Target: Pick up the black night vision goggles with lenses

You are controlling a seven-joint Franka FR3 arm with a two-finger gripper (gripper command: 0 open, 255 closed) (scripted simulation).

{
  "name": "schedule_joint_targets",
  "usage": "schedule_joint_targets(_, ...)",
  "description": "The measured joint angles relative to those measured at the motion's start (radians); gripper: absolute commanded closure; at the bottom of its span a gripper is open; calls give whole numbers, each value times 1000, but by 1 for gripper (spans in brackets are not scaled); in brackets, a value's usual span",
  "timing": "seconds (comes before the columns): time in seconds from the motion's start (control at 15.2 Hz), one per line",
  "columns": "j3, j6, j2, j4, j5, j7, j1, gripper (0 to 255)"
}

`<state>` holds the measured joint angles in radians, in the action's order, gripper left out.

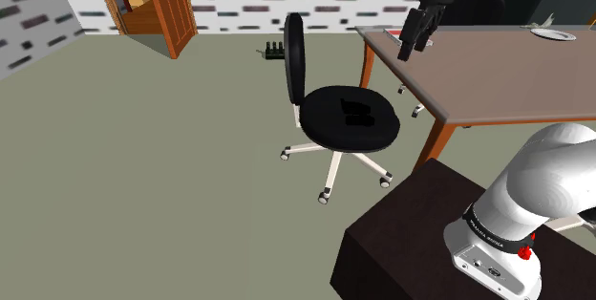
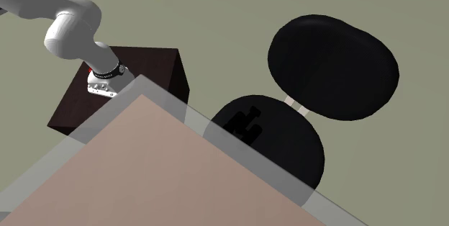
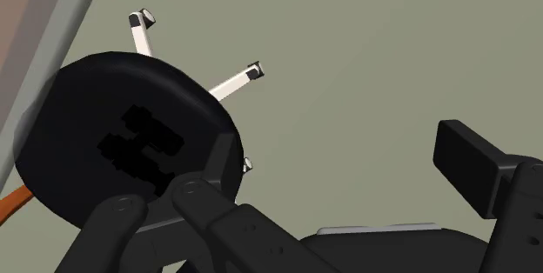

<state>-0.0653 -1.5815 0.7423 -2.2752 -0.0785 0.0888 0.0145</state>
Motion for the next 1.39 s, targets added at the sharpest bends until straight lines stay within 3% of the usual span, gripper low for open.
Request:
schedule_joint_targets(0.53,96,-148,-58,-94,59,180,-5,0)
schedule_joint_targets(0.92,195,-321,-184,-141,106,363,-11,0)
schedule_joint_targets(1.39,305,-511,-400,-114,116,583,-6,0)
